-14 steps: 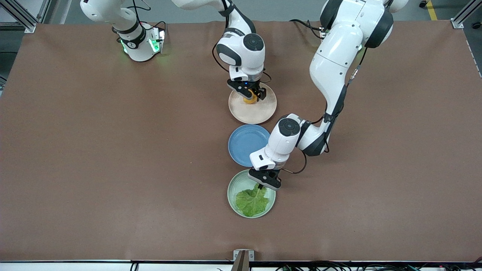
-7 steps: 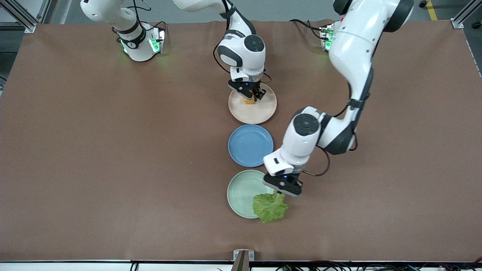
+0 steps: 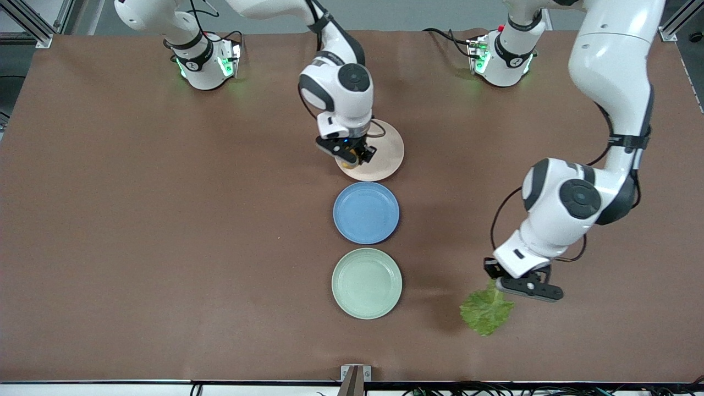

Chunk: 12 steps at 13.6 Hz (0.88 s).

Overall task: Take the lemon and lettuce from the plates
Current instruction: 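Carry the lettuce aside with the left gripper while the right gripper carries the lemon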

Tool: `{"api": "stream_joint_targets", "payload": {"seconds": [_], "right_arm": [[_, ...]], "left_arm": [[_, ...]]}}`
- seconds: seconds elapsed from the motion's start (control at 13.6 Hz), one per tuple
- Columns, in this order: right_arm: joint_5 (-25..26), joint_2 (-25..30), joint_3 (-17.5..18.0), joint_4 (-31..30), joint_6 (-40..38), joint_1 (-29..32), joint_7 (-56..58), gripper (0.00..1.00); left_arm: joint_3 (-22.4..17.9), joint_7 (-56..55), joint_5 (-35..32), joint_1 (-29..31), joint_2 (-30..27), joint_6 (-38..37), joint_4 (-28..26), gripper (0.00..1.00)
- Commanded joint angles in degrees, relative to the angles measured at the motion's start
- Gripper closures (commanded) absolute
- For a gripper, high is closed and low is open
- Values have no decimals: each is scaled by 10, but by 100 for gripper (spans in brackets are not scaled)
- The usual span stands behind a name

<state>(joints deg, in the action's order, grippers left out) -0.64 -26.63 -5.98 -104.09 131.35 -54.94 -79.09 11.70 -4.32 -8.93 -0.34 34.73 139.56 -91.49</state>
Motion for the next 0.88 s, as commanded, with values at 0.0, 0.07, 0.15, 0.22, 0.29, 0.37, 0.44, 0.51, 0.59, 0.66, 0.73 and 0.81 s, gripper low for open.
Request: {"api": "stream_joint_targets", "payload": {"seconds": [0.0,0.07,0.15,0.22,0.29,0.37,0.44,0.51,0.59,0.66,0.73,0.81], "right_arm": [[5,60,14,-44,-19,96,138,100],[-1,74,14,-56,-19,133,207,100],[-1,80,15,-64,-20,168,268,100],[-8,80,15,-67,-20,202,318,100],[-17,79,15,-67,-20,234,376,100],[-31,76,15,-67,-19,271,441,100],[-49,73,15,-64,-18,303,506,100],[-59,71,14,-64,-18,330,564,100],[-59,68,13,-64,-18,357,609,100],[-59,58,13,-63,-15,379,648,99],[-59,46,13,-60,-13,402,684,99],[-59,33,13,-56,-3,421,717,99]], "left_arm": [[10,-3,-13,53,-37,6,-102,100],[11,-3,-14,76,-36,5,-120,100],[11,-3,-14,82,-32,6,-129,100],[10,-10,-14,82,-29,5,-132,99],[9,-10,-14,80,-30,-2,-137,96],[10,-10,-14,83,-32,-25,-139,88],[9,-10,-14,84,-33,-48,-135,72],[9,-10,-14,85,-34,-62,-135,32],[9,-4,-14,84,-44,-70,-134,2],[9,-8,-14,81,-58,-91,-134,0],[11,-13,-14,78,-76,-119,-127,0],[15,-26,-14,78,-94,-141,-124,0]]}}
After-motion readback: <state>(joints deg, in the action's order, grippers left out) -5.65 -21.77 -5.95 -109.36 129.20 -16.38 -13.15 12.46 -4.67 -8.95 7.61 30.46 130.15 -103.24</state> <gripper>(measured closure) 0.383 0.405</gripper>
